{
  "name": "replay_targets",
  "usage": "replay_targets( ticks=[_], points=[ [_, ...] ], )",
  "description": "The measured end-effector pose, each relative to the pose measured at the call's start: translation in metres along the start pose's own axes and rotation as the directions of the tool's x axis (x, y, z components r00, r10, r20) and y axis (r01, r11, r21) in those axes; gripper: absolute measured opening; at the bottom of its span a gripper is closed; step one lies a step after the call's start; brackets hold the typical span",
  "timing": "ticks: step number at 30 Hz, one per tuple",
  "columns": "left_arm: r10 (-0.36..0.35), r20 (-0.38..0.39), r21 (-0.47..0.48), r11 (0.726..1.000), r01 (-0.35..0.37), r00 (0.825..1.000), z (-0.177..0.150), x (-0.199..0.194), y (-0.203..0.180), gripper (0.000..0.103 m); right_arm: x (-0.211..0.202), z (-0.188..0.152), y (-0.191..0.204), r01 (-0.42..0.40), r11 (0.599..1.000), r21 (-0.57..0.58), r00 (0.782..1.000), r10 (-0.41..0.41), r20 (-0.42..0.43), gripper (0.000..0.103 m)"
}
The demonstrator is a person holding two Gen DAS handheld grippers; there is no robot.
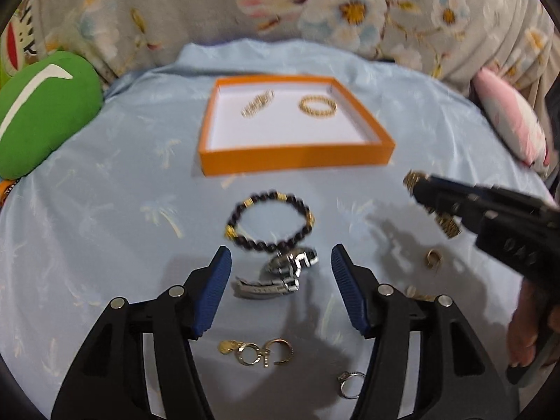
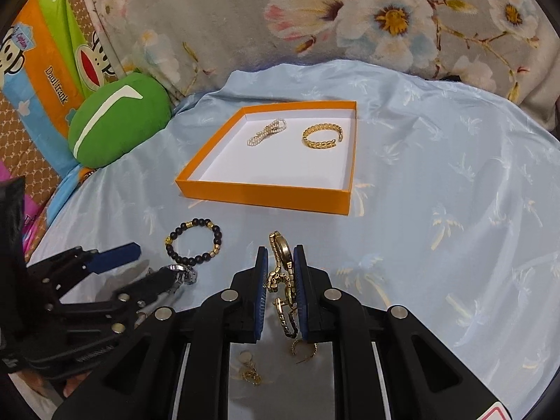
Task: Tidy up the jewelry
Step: 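Carry both watches over the orange box with both tools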
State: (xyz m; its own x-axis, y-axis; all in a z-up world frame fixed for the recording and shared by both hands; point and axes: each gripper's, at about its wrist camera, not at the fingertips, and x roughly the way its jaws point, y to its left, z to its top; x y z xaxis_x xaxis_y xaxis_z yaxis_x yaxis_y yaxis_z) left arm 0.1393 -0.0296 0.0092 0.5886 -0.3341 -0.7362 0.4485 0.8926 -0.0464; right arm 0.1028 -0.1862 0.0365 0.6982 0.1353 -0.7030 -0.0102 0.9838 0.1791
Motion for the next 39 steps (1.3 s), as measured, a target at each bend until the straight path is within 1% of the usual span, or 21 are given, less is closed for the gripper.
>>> replay_targets(
  ticks=[2, 3, 4, 6, 8, 11, 14, 19, 22, 24, 27, 30, 33, 35, 39],
  points=[
    [-0.002, -0.016, 0.002, 1.000, 0.002, 1.000, -0.003, 0.008, -0.002, 0.049, 0.000, -0.002, 0.001, -0.003, 1.000, -0.003, 1.000, 0.002, -0.003, 0.013],
    [-0.007, -0.028, 0.004, 1.000, 0.007, 1.000, -0.004, 0.012, -0.002, 0.035, 0.000, -0.003, 0.001, -0.003, 1.000, -0.003, 1.000, 0.003, -0.005, 0.013],
    [-0.006, -0.035, 0.005, 1.000, 0.006, 0.999, -0.004, 0.014, -0.003, 0.033, 0.001, -0.004, 0.001, -0.005, 1.000, -0.001, 1.000, 0.005, -0.007, 0.013],
    [-0.013, -0.031, 0.004, 1.000, 0.014, 0.999, -0.004, 0.014, -0.002, 0.022, 0.003, -0.004, 0.001, -0.009, 1.000, 0.002, 1.000, 0.010, -0.013, 0.013],
    [-0.031, -0.029, -0.008, 0.999, 0.031, 0.999, -0.003, 0.013, 0.000, 0.017, 0.004, -0.005, 0.001, -0.011, 1.000, 0.003, 1.000, 0.011, -0.017, 0.013],
    [-0.049, -0.028, -0.021, 0.999, 0.049, 0.998, -0.003, 0.010, 0.001, 0.015, 0.005, -0.005, 0.001, -0.013, 1.000, 0.003, 1.000, 0.013, -0.018, 0.013],
    [-0.053, -0.011, -0.025, 0.998, 0.053, 0.999, -0.002, 0.003, 0.000, 0.008, 0.004, -0.003, 0.001, -0.012, 1.000, 0.002, 1.000, 0.012, -0.014, 0.013],
    [-0.061, 0.024, -0.029, 0.998, 0.062, 0.998, 0.008, -0.014, 0.001, 0.008, 0.000, 0.005, 0.002, 0.000, 1.000, -0.011, 1.000, 0.000, -0.001, 0.013],
    [-0.051, 0.048, -0.025, 0.998, 0.053, 0.998, 0.021, -0.023, 0.003, 0.008, 0.000, 0.016, 0.001, 0.016, 1.000, -0.025, 1.000, -0.016, 0.012, 0.013],
    [-0.034, 0.060, -0.013, 0.999, 0.035, 0.998, 0.034, -0.027, 0.005, 0.008, 0.001, 0.026, 0.000, 0.023, 0.999, -0.028, 1.000, -0.023, 0.022, 0.013],
    [0.017, 0.086, 0.009, 1.000, -0.018, 0.996, 0.061, -0.023, 0.007, 0.008, 0.008, 0.049, -0.001, 0.020, 0.999, -0.026, 0.999, -0.019, 0.038, 0.013],
    [0.072, 0.103, 0.014, 0.997, -0.074, 0.992, 0.093, -0.008, 0.012, 0.008, 0.023, 0.074, -0.004, 0.030, 0.999, -0.022, 0.998, -0.029, 0.048, 0.013],
    [0.118, 0.099, 0.007, 0.993, -0.119, 0.988, 0.121, 0.017, 0.018, 0.008, 0.043, 0.092, -0.004, 0.054, 0.998, -0.023, 0.998, -0.053, 0.045, 0.013],
    [0.148, 0.082, 0.009, 0.989, -0.149, 0.986, 0.135, 0.039, 0.020, 0.008, 0.057, 0.099, -0.007, 0.064, 0.998, -0.024, 0.997, -0.063, 0.035, 0.013],
    [0.179, 0.037, 0.011, 0.984, -0.180, 0.983, 0.150, 0.079, 0.023, 0.007, 0.091, 0.107, -0.014, 0.070, 0.997, -0.021, 0.997, -0.070, -0.006, 0.013]
  ],
)
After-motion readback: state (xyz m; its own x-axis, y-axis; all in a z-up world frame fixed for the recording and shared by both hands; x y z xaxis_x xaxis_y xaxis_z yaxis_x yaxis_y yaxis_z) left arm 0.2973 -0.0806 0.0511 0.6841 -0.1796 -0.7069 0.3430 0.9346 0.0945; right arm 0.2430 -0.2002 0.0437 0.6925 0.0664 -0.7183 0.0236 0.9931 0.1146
